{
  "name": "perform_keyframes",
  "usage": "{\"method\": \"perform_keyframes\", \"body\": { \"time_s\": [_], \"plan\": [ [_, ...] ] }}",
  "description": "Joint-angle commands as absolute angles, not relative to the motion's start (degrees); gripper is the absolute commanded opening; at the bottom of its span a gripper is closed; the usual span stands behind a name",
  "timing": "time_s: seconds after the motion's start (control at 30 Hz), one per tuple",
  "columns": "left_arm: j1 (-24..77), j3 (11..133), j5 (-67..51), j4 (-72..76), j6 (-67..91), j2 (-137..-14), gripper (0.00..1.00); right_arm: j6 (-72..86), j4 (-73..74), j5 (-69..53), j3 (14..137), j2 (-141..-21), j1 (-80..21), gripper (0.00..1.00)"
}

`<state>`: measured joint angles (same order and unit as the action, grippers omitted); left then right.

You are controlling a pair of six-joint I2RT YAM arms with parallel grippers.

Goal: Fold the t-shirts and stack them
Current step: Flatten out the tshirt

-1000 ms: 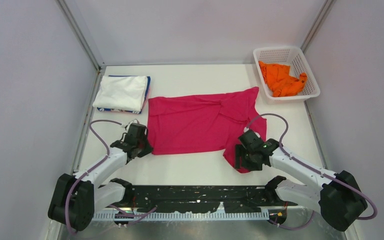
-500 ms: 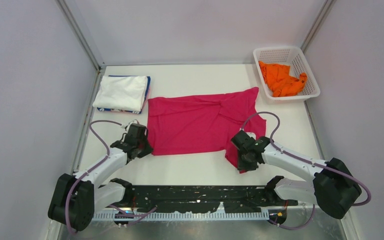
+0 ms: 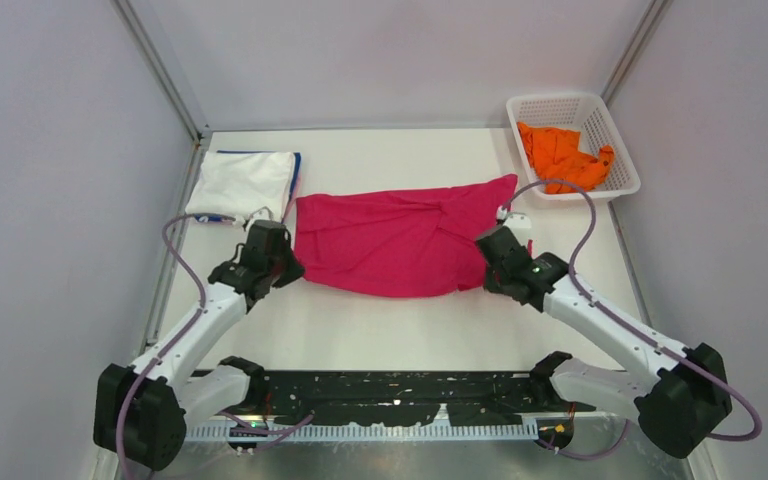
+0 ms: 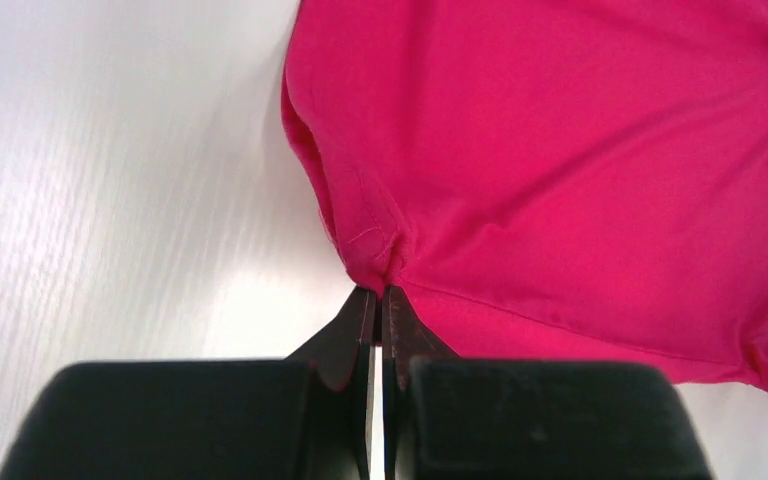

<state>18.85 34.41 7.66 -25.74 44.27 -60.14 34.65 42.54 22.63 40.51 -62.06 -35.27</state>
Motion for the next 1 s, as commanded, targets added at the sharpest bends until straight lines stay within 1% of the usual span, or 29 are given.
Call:
{"method": "perform_keyframes", "body": {
  "time_s": [0.0, 0.17, 0.43, 0.63, 0.87, 0.97],
  "plan": [
    [18.8, 44.7, 12.7, -28.2, 40.9, -56.6, 0.0, 29.7, 36.4, 33.2, 49.0, -56.2, -31.2, 0.05],
    [18.8, 54.0, 14.1, -29.6, 39.0, -53.7, 0.0, 21.7, 31.9, 38.2, 57.1, -50.0, -28.8, 0.05],
    [18.9, 68.3, 14.9, -28.1, 35.1, -48.1, 0.0, 8.4, 27.5, 40.5, 70.2, -42.7, -28.7, 0.05],
    [18.9, 73.7, 11.4, -26.3, 32.8, -42.9, 0.0, 1.7, 27.1, 33.2, 78.8, -37.0, -28.7, 0.05],
    [18.9, 79.4, 6.9, -26.9, 31.9, -34.3, 0.0, -2.4, 33.9, 24.3, 93.6, -36.4, -28.7, 0.05],
    [18.9, 81.8, 5.6, -27.6, 31.4, -31.6, 0.0, -2.8, 36.7, 17.2, 100.1, -36.2, -28.7, 0.05]
  ]
}}
